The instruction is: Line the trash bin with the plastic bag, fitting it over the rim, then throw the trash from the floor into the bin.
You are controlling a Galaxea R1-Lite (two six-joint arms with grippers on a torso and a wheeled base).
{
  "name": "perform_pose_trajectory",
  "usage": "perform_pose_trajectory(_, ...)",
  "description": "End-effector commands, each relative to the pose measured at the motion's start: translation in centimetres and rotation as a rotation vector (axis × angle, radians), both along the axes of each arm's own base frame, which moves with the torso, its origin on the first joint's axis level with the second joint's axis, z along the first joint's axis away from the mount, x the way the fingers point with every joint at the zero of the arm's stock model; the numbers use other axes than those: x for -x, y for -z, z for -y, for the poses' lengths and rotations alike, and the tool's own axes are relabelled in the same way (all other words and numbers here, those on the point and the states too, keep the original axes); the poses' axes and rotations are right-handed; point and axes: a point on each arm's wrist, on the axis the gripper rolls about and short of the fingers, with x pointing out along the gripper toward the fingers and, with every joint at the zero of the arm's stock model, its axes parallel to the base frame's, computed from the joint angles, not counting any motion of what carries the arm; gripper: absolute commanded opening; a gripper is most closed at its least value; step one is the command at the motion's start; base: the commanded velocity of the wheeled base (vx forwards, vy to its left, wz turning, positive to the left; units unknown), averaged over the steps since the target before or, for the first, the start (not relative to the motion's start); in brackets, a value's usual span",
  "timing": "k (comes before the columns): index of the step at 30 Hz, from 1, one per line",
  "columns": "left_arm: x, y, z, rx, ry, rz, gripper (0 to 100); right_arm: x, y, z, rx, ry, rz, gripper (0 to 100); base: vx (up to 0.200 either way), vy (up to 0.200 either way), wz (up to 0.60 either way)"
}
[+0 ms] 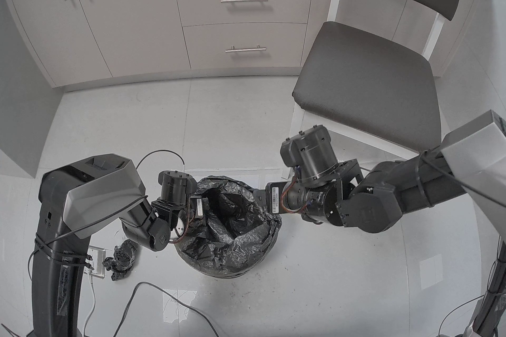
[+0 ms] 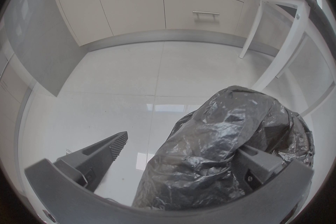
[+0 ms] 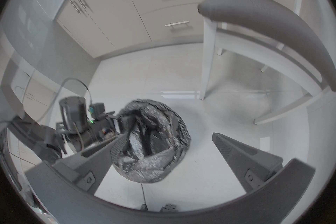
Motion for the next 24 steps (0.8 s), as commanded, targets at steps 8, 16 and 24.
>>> perform_pose_trajectory(8, -1.5, 0.3, -1.1, 0.016, -0.043, 0.019, 100, 0.3, 5.1, -2.1, 0.050, 0.030, -0.081, 100, 0.000, 0.000, 0.00)
perform_pose_trajectory(16, -1.6, 0.0, -0.8, 0.034, -0.045, 0.030, 100, -0.7, 7.6, -4.7, 0.065, 0.002, -0.087, 100, 0.000, 0.000, 0.00)
perform_pose_trajectory(24, -2.0, -0.5, -0.8, 0.043, -0.047, 0.046, 100, -2.2, 8.9, -6.2, 0.102, 0.008, -0.127, 100, 0.000, 0.000, 0.00)
